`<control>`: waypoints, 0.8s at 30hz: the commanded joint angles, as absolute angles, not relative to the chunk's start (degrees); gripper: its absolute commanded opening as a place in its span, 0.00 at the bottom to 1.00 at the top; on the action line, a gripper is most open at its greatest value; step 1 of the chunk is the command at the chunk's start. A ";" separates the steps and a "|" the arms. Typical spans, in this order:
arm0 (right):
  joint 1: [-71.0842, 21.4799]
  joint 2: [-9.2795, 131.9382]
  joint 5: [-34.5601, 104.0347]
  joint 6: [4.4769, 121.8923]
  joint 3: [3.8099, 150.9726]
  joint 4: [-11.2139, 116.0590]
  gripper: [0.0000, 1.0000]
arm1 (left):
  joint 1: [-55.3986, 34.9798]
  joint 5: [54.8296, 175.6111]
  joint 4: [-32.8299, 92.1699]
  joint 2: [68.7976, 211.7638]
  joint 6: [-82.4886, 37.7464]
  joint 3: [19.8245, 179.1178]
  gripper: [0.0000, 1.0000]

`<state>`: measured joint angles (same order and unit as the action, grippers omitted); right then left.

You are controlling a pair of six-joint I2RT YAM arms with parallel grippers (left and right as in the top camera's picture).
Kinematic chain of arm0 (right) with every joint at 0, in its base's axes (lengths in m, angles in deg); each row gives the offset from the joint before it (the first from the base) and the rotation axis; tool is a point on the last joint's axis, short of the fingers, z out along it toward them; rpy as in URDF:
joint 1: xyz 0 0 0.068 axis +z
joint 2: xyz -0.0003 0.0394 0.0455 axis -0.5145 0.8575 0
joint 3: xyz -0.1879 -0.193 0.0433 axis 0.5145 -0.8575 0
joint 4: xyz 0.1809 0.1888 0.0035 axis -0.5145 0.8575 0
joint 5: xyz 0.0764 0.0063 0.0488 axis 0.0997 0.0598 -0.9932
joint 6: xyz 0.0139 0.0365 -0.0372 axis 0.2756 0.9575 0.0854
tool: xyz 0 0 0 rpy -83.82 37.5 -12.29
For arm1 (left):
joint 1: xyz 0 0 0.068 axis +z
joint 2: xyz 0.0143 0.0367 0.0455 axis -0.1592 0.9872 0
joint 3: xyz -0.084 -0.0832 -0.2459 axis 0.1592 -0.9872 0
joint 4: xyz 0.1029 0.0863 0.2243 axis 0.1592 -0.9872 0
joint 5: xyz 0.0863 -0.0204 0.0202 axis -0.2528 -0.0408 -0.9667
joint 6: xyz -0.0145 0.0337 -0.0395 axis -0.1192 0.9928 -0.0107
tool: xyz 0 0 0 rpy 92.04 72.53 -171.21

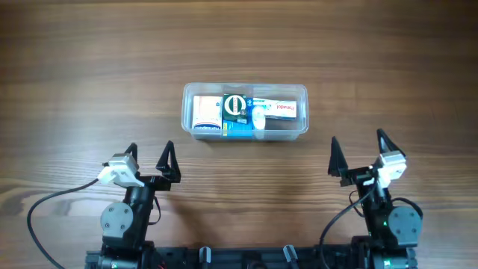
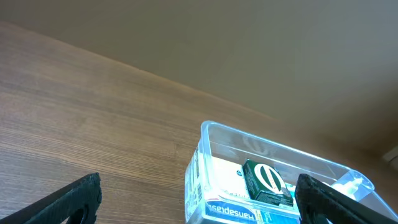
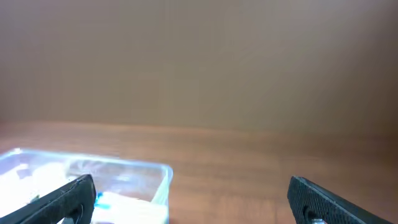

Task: Pack container

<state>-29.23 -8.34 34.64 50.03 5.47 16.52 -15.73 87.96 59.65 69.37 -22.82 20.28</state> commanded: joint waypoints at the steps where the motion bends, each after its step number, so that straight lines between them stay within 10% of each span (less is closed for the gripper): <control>1: -28.92 -9.26 32.37 49.26 3.81 18.90 1.00 | -15.25 88.66 59.62 68.80 -21.68 19.91 1.00; 24: -28.94 -9.24 32.37 50.35 3.81 18.82 1.00 | -15.25 88.66 59.62 68.80 -21.68 19.91 1.00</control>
<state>-29.23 -8.41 33.79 50.05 3.88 19.17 -15.73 87.96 59.65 69.37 -22.82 20.28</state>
